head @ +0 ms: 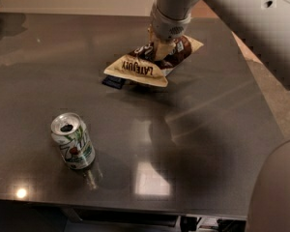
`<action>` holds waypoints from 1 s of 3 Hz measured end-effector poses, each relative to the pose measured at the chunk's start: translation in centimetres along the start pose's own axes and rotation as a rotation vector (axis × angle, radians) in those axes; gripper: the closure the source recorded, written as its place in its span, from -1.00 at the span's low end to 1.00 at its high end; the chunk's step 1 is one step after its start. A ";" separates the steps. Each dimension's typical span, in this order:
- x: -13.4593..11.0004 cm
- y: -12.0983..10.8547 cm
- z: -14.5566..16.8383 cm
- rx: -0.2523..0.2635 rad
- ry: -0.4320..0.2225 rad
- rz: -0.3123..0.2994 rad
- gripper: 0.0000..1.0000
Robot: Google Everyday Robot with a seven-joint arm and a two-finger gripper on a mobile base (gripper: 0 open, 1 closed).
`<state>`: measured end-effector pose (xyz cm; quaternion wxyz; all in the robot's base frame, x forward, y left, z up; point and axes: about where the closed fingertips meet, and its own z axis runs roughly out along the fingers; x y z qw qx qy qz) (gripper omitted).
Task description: Move brown chip bag near rxbar blueberry
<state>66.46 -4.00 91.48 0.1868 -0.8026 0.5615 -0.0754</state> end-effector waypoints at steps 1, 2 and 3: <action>0.6 -2.0 1.0 0.016 0.033 0.031 -0.76; 0.5 -2.0 1.2 0.015 0.033 0.031 -1.00; 0.5 -2.0 1.2 0.015 0.033 0.030 -1.00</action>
Offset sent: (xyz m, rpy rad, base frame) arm 0.0206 0.0028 -0.0019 -0.0117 -0.0164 -0.0384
